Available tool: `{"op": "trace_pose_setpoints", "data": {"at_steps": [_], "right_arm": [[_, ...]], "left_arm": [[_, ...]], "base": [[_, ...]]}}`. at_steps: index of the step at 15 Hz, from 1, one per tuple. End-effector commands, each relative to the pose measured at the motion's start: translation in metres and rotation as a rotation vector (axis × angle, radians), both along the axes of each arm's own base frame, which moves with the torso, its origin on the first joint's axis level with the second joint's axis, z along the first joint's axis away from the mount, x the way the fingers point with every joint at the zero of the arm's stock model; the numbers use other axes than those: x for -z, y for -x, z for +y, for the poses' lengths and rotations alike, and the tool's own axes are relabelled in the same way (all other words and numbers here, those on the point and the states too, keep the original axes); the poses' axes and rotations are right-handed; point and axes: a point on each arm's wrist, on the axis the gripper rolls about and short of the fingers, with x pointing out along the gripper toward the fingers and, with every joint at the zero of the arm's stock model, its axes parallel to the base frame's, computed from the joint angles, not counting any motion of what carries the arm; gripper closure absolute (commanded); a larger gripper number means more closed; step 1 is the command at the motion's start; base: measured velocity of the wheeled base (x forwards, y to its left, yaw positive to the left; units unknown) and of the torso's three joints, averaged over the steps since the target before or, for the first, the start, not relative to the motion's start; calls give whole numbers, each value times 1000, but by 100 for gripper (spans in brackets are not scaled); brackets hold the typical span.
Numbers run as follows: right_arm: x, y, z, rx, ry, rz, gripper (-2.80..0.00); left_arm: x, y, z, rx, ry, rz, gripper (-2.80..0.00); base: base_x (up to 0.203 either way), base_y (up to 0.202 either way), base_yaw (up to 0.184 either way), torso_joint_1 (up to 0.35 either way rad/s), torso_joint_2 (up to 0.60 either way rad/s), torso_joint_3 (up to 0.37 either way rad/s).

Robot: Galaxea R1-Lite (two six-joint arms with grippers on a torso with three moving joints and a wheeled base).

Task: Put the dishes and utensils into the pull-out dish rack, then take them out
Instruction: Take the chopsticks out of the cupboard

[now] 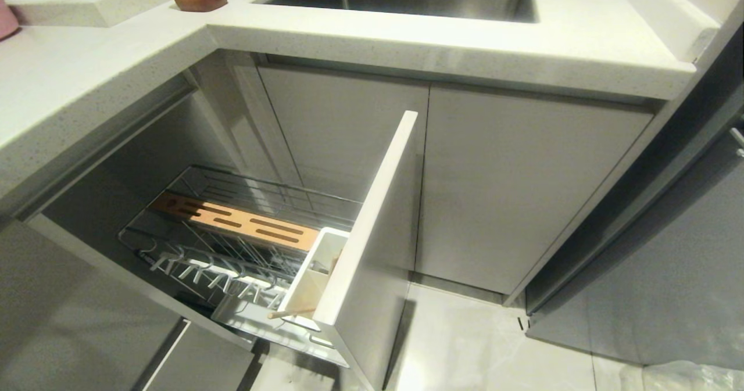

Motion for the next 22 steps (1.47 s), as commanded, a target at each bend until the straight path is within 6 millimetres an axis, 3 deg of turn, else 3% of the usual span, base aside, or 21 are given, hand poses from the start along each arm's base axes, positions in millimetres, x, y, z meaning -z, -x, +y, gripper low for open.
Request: {"op": "trace_pose_setpoints", "data": {"at_steps": [1,2,7,10,13,15,19,22], "right_arm": [[0,0,0,1,0,1,0],[0,0,0,1,0,1,0],[0,0,0,1,0,1,0],[0,0,0,1,0,1,0],[0,0,0,1,0,1,0],[0,0,0,1,0,1,0],[0,0,0,1,0,1,0],[0,0,0,1,0,1,0]], "left_arm": [[-10,16,-13,1,-36,-47,-280],[-14,23,-19,6,-54,-70,0],[-45,59,-61,183,-150,-246,0],[-55,79,-84,464,-109,-381,0],[-52,87,-95,773,-5,-432,0],[-38,62,-105,905,62,-310,0],[22,-5,-146,1138,228,333,0],[58,-40,-166,1162,339,690,0]], "base": [[0,0,0,0,0,0],[0,0,0,0,0,0],[0,0,0,0,0,0],[0,0,0,0,0,0],[0,0,0,0,0,0],[0,0,0,0,0,0],[0,0,0,0,0,0],[0,0,0,0,0,0]]}}
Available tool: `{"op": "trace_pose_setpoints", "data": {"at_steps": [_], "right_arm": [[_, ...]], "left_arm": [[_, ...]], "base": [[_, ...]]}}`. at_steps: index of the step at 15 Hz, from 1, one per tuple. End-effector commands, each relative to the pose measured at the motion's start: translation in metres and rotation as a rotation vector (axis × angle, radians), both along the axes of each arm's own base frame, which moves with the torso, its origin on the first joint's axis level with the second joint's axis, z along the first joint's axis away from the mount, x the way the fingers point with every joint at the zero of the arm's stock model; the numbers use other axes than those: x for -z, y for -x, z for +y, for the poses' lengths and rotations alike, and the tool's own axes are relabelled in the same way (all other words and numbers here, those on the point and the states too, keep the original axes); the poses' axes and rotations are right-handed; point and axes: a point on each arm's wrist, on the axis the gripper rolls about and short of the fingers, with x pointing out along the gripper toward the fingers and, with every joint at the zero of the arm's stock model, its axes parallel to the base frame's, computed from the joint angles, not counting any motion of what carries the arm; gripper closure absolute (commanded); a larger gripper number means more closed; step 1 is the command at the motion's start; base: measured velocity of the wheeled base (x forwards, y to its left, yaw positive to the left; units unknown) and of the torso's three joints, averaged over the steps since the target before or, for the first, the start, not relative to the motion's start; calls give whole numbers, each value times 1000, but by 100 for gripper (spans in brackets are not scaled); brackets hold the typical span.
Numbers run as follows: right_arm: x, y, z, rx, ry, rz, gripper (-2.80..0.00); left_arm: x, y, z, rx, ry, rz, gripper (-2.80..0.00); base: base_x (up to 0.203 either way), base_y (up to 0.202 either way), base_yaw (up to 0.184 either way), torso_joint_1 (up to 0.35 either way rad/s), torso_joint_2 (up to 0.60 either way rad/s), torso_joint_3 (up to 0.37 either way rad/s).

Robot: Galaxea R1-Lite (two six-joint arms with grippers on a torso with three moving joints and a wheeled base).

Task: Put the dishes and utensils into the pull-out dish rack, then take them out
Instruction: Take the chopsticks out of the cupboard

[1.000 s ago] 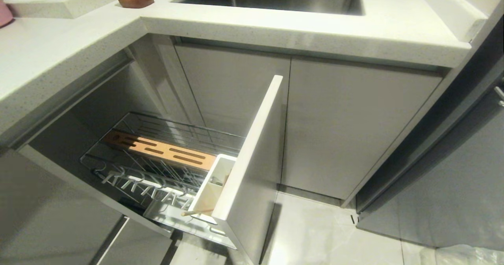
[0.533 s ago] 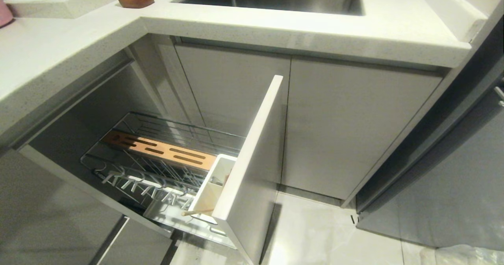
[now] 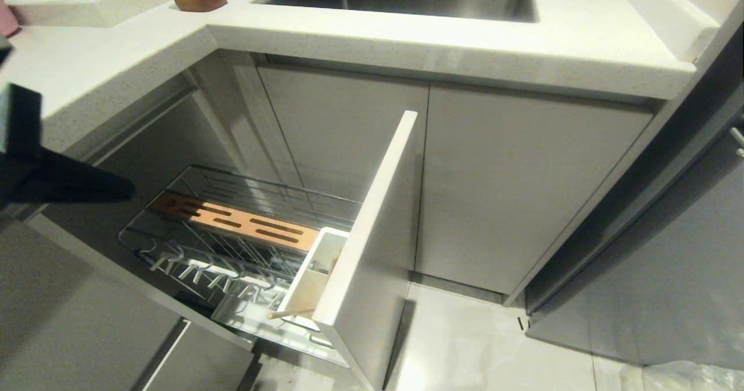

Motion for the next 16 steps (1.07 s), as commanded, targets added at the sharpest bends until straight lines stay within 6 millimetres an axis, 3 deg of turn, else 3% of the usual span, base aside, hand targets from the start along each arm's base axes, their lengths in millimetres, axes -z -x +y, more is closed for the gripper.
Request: {"op": "trace_pose_setpoints", "data": {"at_steps": [1,4,5,11,16], "right_arm": [[0,0,0,0,0,1,0],[0,0,0,0,0,1,0],[0,0,0,0,0,1,0],[0,0,0,0,0,1,0],[0,0,0,0,0,1,0]], "left_arm": [[34,-41,-22,33,-100,280,0],[61,-65,-35,70,-152,471,0],[70,-73,-39,83,-162,515,-280],[127,-124,-62,125,-152,767,-280],[166,-151,-72,153,-106,918,-280]], "base": [[0,0,0,0,0,0],[0,0,0,0,0,0],[0,0,0,0,0,0],[0,0,0,0,0,0],[0,0,0,0,0,0]]}}
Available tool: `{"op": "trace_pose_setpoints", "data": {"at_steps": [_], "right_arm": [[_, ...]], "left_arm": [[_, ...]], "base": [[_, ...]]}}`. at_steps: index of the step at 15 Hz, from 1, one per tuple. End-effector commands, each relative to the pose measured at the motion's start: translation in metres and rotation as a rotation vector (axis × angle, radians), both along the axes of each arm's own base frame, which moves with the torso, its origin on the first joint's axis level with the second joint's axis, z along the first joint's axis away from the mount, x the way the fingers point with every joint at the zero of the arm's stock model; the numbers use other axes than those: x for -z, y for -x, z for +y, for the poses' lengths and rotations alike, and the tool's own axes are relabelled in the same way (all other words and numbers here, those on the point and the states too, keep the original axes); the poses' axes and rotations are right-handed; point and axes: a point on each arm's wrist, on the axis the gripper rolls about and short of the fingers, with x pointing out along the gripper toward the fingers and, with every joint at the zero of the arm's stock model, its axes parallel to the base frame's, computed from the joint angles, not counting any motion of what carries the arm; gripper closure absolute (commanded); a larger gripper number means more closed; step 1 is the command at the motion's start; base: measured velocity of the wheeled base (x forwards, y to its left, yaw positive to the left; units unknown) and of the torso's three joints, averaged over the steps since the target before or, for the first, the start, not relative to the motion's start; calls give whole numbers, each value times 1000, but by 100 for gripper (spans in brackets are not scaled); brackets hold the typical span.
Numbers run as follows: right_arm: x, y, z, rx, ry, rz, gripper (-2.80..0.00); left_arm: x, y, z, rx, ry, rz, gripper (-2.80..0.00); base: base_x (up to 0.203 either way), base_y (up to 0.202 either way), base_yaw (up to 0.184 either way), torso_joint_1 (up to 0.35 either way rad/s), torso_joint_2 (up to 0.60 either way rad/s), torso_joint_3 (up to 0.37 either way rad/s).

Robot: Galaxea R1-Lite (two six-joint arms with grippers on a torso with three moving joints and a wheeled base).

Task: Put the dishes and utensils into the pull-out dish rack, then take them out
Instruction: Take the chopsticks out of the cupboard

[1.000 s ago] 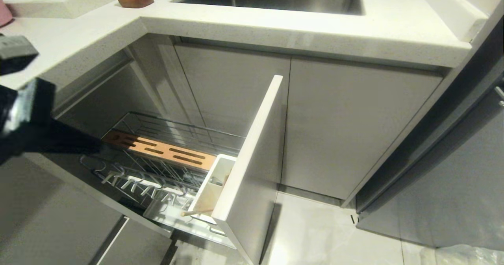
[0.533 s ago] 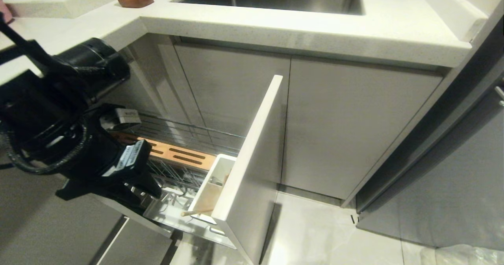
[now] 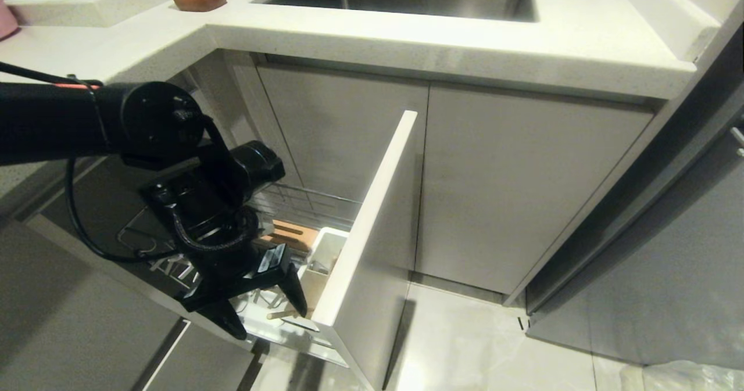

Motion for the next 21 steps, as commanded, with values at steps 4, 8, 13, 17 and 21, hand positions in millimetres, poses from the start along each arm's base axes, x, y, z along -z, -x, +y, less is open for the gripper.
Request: {"op": "trace_pose_setpoints", "data": {"at_steps": [4,8,13,17,21], "right_arm": [[0,0,0,0,0,1,0],[0,0,0,0,0,1,0],[0,0,0,0,0,1,0],[0,0,0,0,0,1,0],[0,0,0,0,0,1,0]], "left_arm": [[35,-22,-4,16,2,137,-280],[42,-24,-5,19,-10,169,-280],[45,-25,-4,34,-13,182,0],[43,-25,-4,33,-9,175,0],[41,-25,-5,31,14,176,0]], "base": [[0,0,0,0,0,0],[0,0,0,0,0,0],[0,0,0,0,0,0],[0,0,0,0,0,0],[0,0,0,0,0,0]]}}
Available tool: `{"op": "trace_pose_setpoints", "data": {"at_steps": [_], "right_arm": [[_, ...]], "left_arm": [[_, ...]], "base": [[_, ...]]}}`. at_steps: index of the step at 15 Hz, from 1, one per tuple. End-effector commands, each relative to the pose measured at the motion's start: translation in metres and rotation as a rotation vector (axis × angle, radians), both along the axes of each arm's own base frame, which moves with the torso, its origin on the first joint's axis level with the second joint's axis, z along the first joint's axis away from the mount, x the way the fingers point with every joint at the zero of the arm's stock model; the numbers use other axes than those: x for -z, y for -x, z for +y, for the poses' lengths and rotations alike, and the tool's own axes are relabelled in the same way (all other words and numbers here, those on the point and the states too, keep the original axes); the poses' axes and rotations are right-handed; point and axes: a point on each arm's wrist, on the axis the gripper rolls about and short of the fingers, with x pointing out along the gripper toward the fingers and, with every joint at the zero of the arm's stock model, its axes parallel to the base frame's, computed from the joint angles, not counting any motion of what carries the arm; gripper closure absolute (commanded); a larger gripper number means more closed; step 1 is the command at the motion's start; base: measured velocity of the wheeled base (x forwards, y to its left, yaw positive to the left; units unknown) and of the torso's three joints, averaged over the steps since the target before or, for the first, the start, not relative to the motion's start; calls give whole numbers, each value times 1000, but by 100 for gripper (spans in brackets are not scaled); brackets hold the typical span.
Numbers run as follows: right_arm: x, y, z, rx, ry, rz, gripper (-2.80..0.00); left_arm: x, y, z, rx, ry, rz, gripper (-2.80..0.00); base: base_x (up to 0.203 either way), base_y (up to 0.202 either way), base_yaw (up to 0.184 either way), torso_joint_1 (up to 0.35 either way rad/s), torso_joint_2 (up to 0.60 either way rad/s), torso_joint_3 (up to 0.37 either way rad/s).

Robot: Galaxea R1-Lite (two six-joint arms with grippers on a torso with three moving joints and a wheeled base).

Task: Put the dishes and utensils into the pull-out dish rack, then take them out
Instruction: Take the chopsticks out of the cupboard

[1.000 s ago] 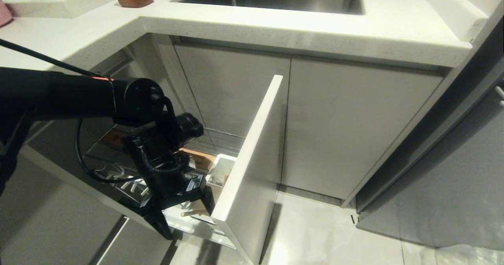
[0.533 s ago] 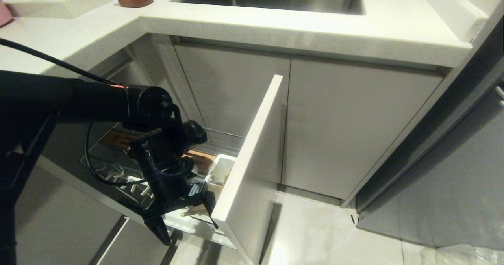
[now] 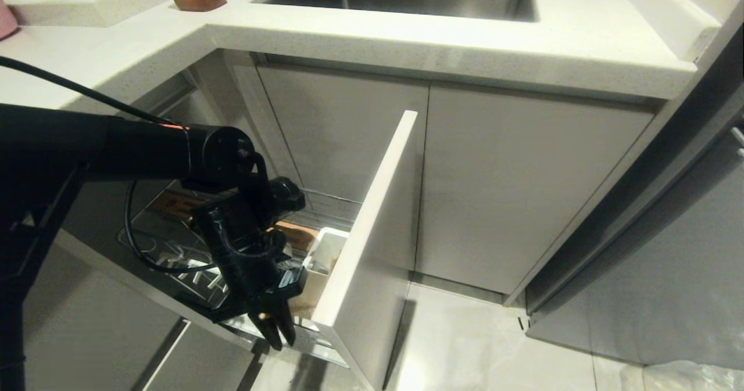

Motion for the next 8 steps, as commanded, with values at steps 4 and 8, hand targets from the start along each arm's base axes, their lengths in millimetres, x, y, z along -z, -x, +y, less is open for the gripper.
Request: {"op": "trace_pose_setpoints", "data": {"at_steps": [4,8], "right_arm": [[0,0,0,0,0,1,0],[0,0,0,0,0,1,0]], "left_arm": [[-13,7,-2,-9,66,33,0],[-36,22,-2,-23,126,35,0]], "base": [[0,0,0,0,0,0],[0,0,0,0,0,0]]}}
